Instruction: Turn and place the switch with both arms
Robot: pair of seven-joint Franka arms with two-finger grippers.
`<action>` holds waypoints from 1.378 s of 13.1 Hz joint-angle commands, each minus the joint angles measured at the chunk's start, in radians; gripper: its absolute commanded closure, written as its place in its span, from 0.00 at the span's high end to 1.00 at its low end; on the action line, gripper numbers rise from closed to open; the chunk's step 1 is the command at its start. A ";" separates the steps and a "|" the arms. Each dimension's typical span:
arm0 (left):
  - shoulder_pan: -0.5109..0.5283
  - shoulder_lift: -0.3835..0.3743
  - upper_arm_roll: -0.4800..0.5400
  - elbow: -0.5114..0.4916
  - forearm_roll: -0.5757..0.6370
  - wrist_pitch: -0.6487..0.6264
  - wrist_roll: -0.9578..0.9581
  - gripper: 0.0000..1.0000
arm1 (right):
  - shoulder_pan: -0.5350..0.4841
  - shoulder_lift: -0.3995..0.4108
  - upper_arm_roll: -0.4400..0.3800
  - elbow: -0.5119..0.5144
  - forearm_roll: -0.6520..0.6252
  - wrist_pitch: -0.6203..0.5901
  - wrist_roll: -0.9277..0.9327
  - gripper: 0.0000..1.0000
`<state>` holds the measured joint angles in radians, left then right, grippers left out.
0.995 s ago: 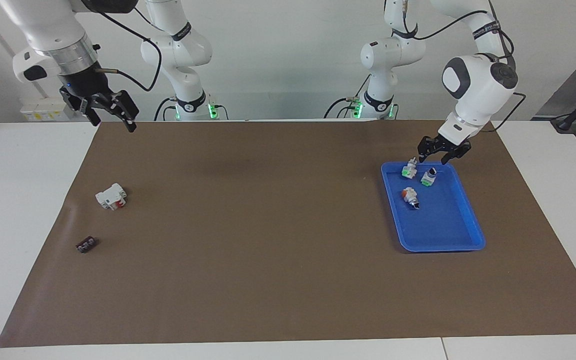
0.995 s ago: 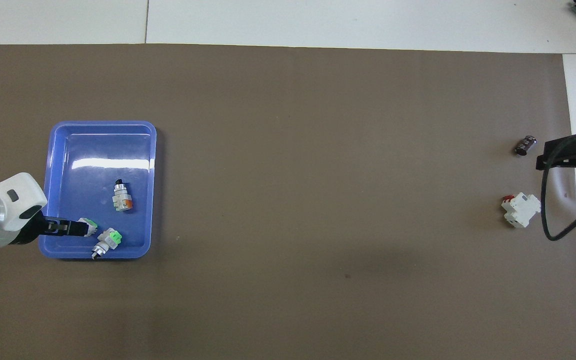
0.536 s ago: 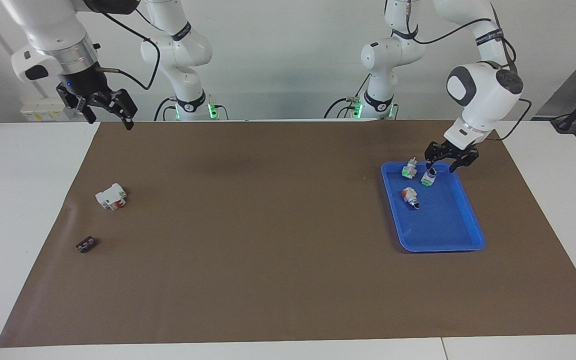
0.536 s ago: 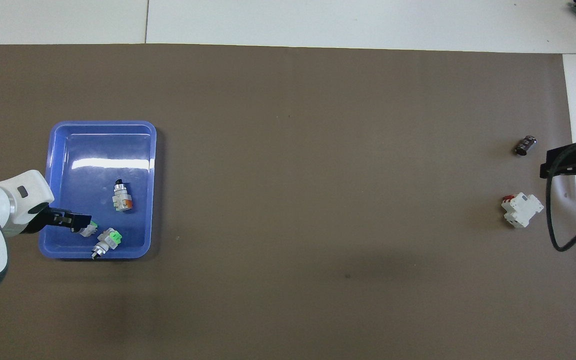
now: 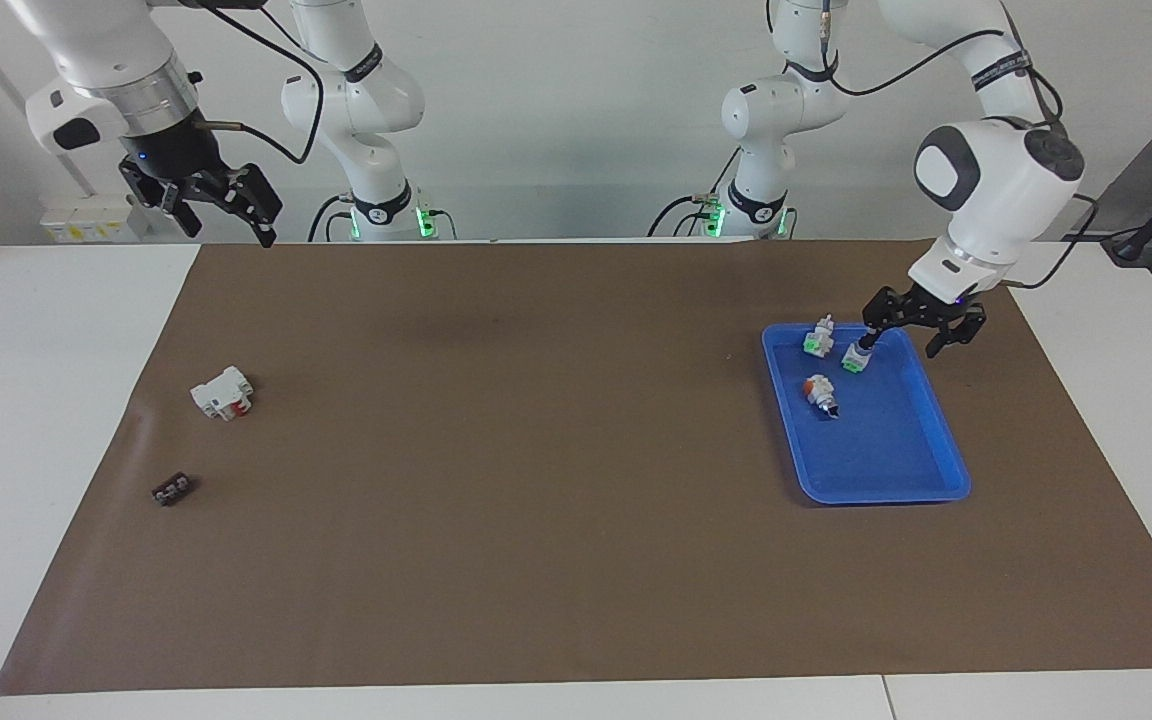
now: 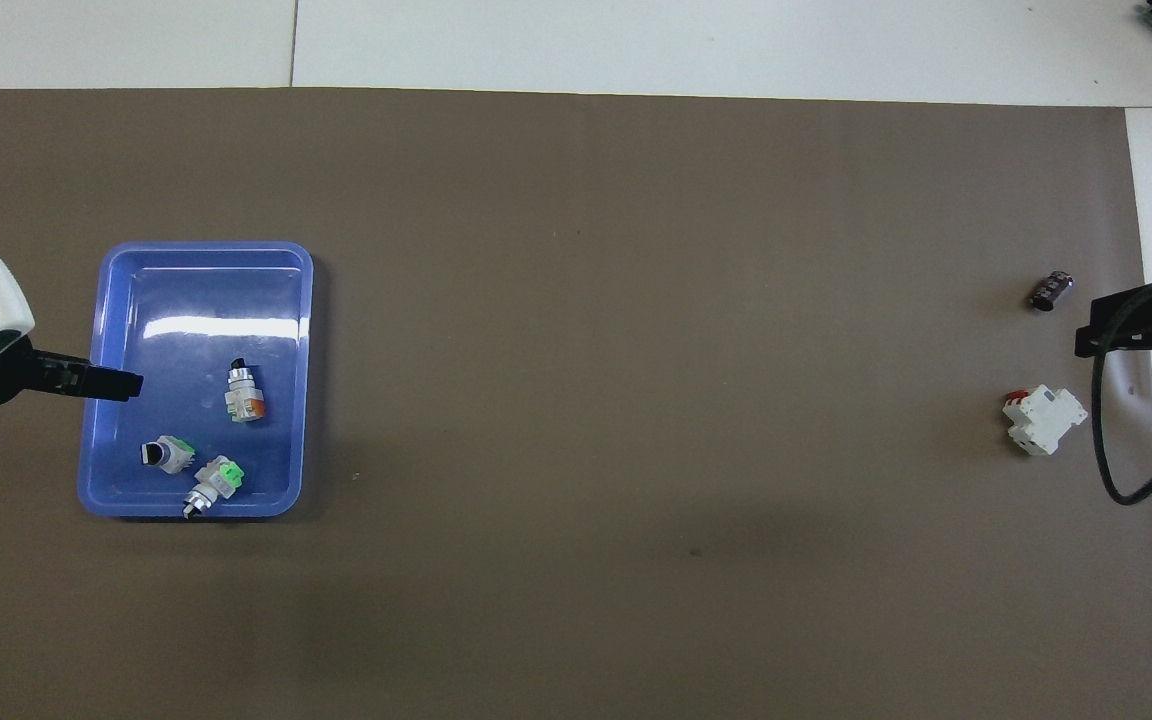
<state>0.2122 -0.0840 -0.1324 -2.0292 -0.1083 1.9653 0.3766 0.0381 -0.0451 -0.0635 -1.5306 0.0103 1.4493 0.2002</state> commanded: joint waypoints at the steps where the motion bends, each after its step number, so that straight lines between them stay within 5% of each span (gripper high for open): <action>1: -0.088 0.003 0.004 0.122 0.088 -0.129 -0.175 0.99 | 0.000 0.008 -0.001 0.018 0.016 -0.017 0.015 1.00; 3: -0.170 0.001 0.004 0.222 0.189 -0.250 -0.264 1.00 | 0.000 0.008 -0.001 0.015 0.016 -0.012 0.015 1.00; 7: -0.186 -0.034 -0.006 0.334 0.179 -0.416 -0.292 1.00 | -0.001 0.007 -0.002 0.015 0.016 -0.009 0.015 1.00; 10: -0.165 -0.034 0.013 0.377 0.026 -0.413 -0.295 1.00 | 0.000 0.007 -0.002 0.012 0.016 -0.006 0.015 1.00; 18: -0.143 -0.037 0.017 0.379 0.027 -0.419 -0.286 1.00 | -0.001 0.007 -0.002 0.012 0.017 -0.009 0.015 1.00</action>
